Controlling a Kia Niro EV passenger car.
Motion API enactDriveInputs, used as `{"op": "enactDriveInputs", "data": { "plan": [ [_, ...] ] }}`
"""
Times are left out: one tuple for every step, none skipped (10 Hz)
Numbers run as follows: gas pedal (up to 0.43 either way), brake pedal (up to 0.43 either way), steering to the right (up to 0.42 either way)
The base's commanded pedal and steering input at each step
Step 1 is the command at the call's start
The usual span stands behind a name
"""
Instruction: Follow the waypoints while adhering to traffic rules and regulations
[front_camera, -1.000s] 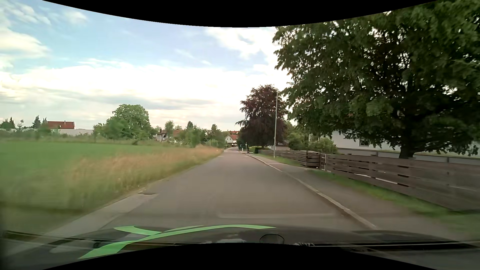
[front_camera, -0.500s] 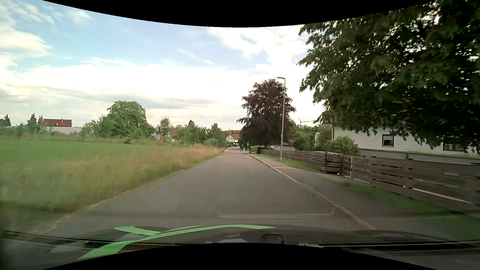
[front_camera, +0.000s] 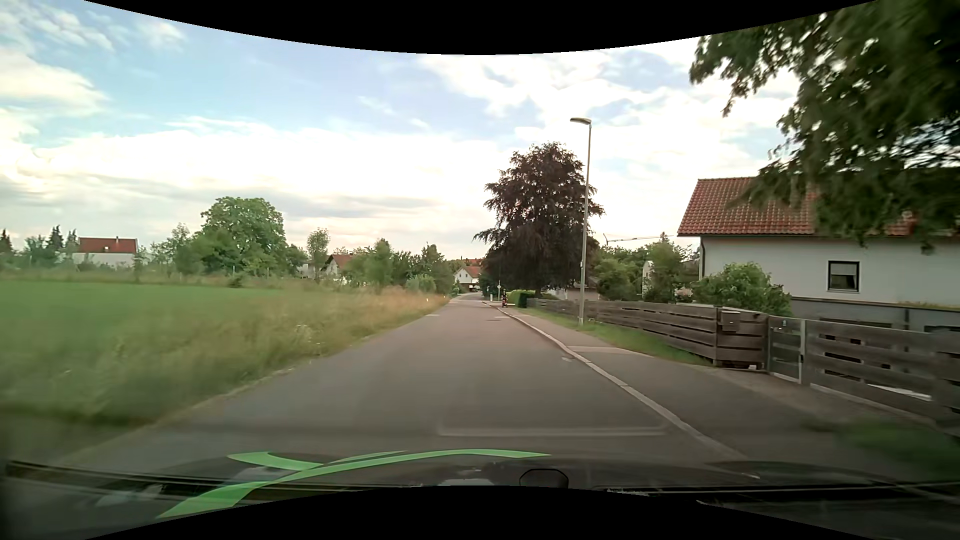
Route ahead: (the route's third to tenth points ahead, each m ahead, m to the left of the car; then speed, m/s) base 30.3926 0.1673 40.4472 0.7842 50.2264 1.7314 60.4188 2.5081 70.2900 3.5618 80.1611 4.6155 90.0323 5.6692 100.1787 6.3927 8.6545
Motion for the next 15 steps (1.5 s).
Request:
{"op": "enactDriveInputs", "data": {
  "plan": [
    [0.079, 0.000, -0.013],
    [0.079, 0.000, -0.026],
    [0.067, 0.000, -0.036],
    [0.067, 0.000, -0.035],
    [0.067, 0.000, -0.028],
    [0.067, 0.000, -0.021],
    [0.067, 0.000, -0.015],
    [0.067, 0.000, -0.014],
    [0.067, 0.000, -0.014],
    [0.067, 0.000, -0.014],
    [0.067, 0.000, -0.014],
    [0.067, 0.000, -0.013],
    [0.067, 0.000, -0.013],
    [0.067, 0.000, -0.012],
    [0.059, 0.000, -0.011]
  ]
}}
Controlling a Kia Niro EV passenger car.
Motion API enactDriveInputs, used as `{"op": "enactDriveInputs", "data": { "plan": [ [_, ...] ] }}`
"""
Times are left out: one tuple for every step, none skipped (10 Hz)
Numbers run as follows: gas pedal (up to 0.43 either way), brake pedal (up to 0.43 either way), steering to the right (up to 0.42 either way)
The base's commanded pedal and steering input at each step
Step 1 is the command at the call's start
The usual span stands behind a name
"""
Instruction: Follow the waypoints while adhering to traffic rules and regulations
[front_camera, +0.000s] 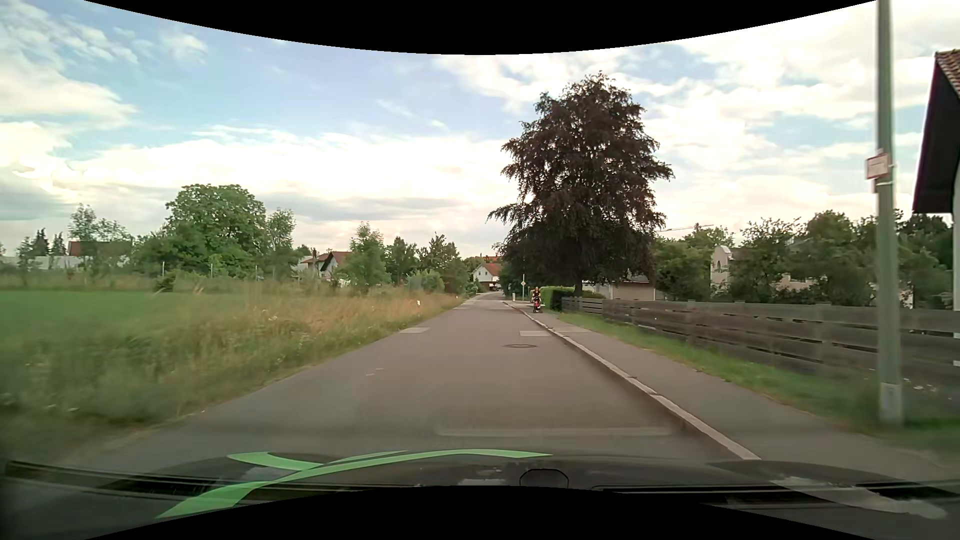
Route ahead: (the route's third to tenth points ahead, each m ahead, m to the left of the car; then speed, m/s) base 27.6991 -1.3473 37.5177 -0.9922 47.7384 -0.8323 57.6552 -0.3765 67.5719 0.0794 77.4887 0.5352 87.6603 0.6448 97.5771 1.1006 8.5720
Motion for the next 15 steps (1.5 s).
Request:
{"op": "enactDriveInputs", "data": {
  "plan": [
    [0.059, 0.000, -0.011],
    [0.059, 0.000, -0.013],
    [0.047, 0.000, -0.013],
    [0.039, 0.000, -0.013],
    [0.039, 0.000, -0.013],
    [0.039, 0.000, -0.013],
    [0.039, 0.000, -0.013],
    [0.039, 0.000, -0.013],
    [0.039, 0.000, -0.012],
    [0.039, 0.000, -0.010],
    [0.039, 0.000, -0.009],
    [0.039, 0.000, -0.008],
    [0.039, 0.000, -0.008],
    [0.039, 0.000, -0.006],
    [0.039, 0.000, -0.007]
  ]
}}
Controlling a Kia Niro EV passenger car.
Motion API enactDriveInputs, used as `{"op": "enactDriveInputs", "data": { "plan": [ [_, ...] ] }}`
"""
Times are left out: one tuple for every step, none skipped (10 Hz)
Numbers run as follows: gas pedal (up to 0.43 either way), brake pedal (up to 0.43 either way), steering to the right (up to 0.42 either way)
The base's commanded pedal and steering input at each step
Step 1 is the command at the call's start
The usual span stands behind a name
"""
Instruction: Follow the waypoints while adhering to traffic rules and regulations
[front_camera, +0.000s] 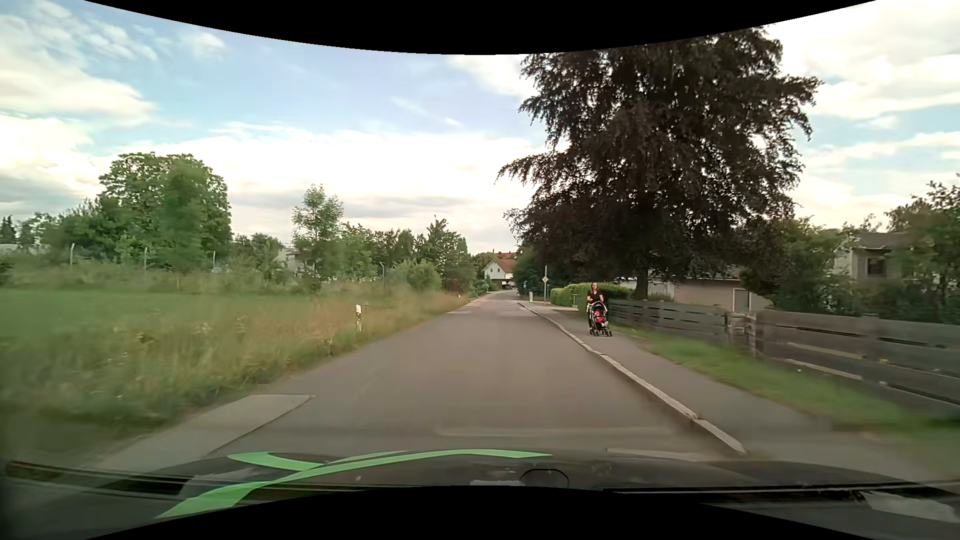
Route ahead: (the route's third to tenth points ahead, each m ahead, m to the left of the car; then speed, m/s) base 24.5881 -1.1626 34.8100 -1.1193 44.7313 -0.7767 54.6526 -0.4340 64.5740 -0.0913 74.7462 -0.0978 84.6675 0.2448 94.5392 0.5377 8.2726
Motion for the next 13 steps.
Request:
{"op": "enactDriveInputs", "data": {
  "plan": [
    [0.039, 0.000, -0.007],
    [0.039, 0.000, -0.006],
    [0.039, 0.000, -0.007],
    [0.039, 0.000, -0.006],
    [0.039, 0.000, -0.007],
    [0.039, 0.000, -0.006],
    [0.039, 0.000, -0.006],
    [0.039, 0.000, -0.006],
    [0.039, 0.000, -0.006],
    [0.039, 0.000, -0.006],
    [0.039, 0.000, -0.006],
    [0.039, 0.000, -0.006],
    [0.039, 0.000, -0.006]
  ]
}}
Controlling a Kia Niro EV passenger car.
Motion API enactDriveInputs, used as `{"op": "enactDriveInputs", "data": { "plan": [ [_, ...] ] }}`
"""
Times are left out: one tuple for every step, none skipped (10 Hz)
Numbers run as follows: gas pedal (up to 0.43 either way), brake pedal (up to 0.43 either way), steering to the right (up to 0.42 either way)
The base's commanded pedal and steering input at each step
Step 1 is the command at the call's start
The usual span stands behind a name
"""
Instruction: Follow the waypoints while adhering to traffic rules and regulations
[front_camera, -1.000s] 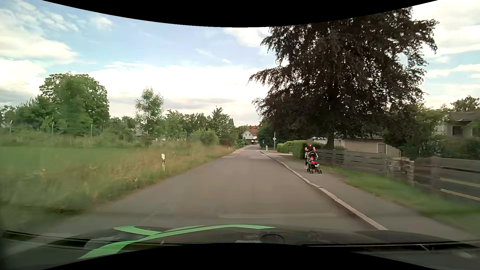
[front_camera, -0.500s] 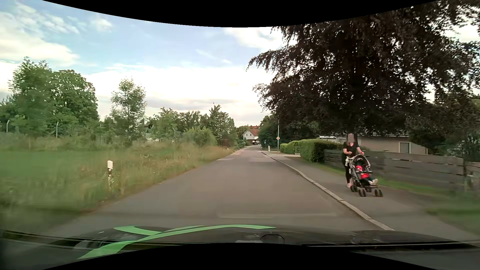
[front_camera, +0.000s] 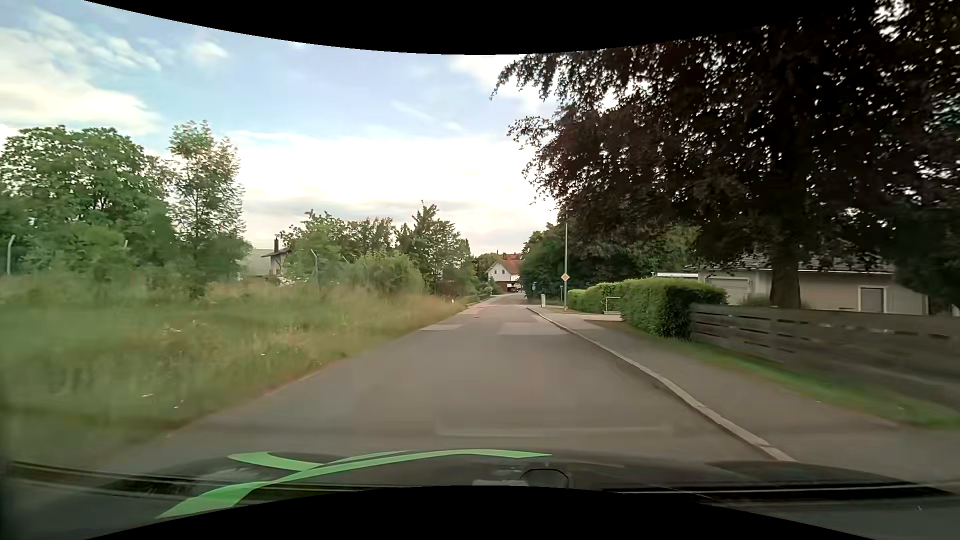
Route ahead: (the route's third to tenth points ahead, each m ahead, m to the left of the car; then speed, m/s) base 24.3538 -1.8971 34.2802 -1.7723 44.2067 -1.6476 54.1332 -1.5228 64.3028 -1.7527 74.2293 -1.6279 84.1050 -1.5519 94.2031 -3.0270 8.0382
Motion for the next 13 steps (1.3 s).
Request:
{"op": "enactDriveInputs", "data": {
  "plan": [
    [0.039, 0.000, -0.006],
    [0.028, 0.000, -0.005],
    [0.028, 0.000, -0.003],
    [0.028, 0.000, 0.001],
    [0.039, 0.000, 0.005],
    [0.039, 0.000, 0.006],
    [0.047, 0.000, 0.007],
    [0.047, 0.000, 0.007],
    [0.047, 0.000, 0.007],
    [0.047, 0.000, 0.007],
    [0.047, 0.000, 0.006],
    [0.047, 0.000, 0.005],
    [0.047, 0.000, 0.005]
  ]
}}
